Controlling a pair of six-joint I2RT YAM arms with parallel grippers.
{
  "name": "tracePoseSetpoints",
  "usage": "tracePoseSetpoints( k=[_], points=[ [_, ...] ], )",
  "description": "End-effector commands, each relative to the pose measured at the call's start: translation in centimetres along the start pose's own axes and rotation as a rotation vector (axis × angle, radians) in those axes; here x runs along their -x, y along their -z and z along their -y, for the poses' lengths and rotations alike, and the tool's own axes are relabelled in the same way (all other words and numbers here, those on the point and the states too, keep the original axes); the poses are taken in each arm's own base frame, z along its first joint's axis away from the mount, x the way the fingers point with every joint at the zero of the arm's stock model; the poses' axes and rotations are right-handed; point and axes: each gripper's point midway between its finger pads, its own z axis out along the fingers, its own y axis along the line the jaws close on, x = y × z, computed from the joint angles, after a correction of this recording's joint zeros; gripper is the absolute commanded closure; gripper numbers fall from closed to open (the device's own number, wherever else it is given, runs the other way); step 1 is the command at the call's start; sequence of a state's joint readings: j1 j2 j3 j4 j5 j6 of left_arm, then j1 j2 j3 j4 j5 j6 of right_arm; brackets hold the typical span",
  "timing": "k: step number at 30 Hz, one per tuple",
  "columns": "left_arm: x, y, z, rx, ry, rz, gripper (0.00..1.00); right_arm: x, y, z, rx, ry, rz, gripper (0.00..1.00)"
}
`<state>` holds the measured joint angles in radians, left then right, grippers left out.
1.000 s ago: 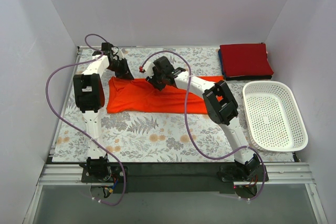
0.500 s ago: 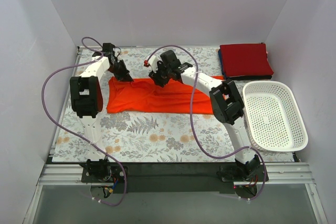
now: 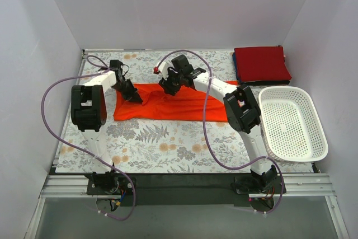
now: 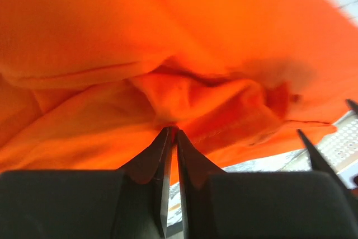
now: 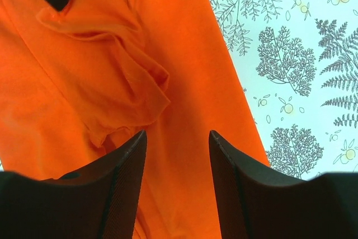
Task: Fold and stack the t-shirts
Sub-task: Fold the tshirt
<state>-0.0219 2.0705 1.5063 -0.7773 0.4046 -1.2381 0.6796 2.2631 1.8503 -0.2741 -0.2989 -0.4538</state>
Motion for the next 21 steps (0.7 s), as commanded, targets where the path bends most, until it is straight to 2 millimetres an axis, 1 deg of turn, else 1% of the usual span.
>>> tracePoseSetpoints(
  k=[1,2,4,5,6,7,8,9,10,12,13,14,15,16,17,18,19,20,21],
  points=[
    [-0.3,2.5,1.4,-0.045,-0.046,0.051,0.89,3.6,3.1,1.0,-0.032,0.053,0.081,0.44],
    [-0.3,2.8,1.5,-0.049,-0.056,0.055,0.81,3.6,3.5,1.1,-0.036,0.052,0.078,0.44],
    [-0.1,3.4,1.8,-0.063,-0.107,0.073,0.75,3.3,4.0,1.3,-0.036,0.050,0.066,0.43],
    [0.0,4.4,2.4,-0.083,-0.143,0.095,0.73,3.2,4.3,1.5,-0.038,0.049,0.062,0.43],
    [0.1,5.2,2.9,-0.101,-0.179,0.114,0.73,3.3,5.0,1.8,-0.044,0.045,0.062,0.43],
    [0.5,5.9,3.5,-0.129,-0.259,0.144,0.73,3.2,5.4,2.0,-0.046,0.044,0.059,0.43],
    [0.6,6.7,4.3,-0.158,-0.298,0.165,0.73,3.0,5.8,2.0,-0.039,0.037,0.049,0.44],
    [0.8,8.1,5.2,-0.188,-0.341,0.208,0.72,3.2,6.6,2.3,-0.045,0.033,0.054,0.44],
    [1.3,8.8,6.1,-0.218,-0.387,0.241,0.71,2.9,7.2,2.8,-0.051,0.021,0.051,0.45],
    [1.5,9.8,7.5,-0.276,-0.462,0.266,0.71,2.6,8.3,3.1,-0.051,-0.001,0.043,0.46],
    [1.8,9.6,7.8,-0.288,-0.480,0.271,0.73,1.8,8.8,3.6,-0.056,-0.019,0.031,0.48],
    [2.1,9.5,8.1,-0.298,-0.499,0.271,0.75,1.5,9.1,3.7,-0.051,-0.029,0.025,0.49],
    [2.1,9.9,9.1,-0.340,-0.525,0.259,0.78,0.8,9.6,3.6,-0.046,-0.046,0.004,0.50],
    [2.0,8.5,8.8,-0.341,-0.516,0.211,0.83,0.0,10.1,4.1,-0.051,-0.064,-0.011,0.51],
    [1.8,8.0,8.8,-0.351,-0.513,0.187,0.86,-0.5,10.3,4.2,-0.052,-0.073,-0.024,0.52],
    [1.7,7.6,9.1,-0.374,-0.507,0.159,0.89,-1.1,11.0,4.7,-0.061,-0.090,-0.034,0.52],
    [1.5,6.8,8.8,-0.372,-0.491,0.136,0.92,-1.7,11.3,4.8,-0.060,-0.107,-0.049,0.53],
    [1.2,5.3,8.4,-0.366,-0.474,0.096,0.97,-2.4,11.6,4.8,-0.056,-0.123,-0.063,0.53],
    [0.9,4.6,8.3,-0.364,-0.461,0.077,0.98,-2.8,11.9,4.9,-0.054,-0.134,-0.070,0.54]
  ],
)
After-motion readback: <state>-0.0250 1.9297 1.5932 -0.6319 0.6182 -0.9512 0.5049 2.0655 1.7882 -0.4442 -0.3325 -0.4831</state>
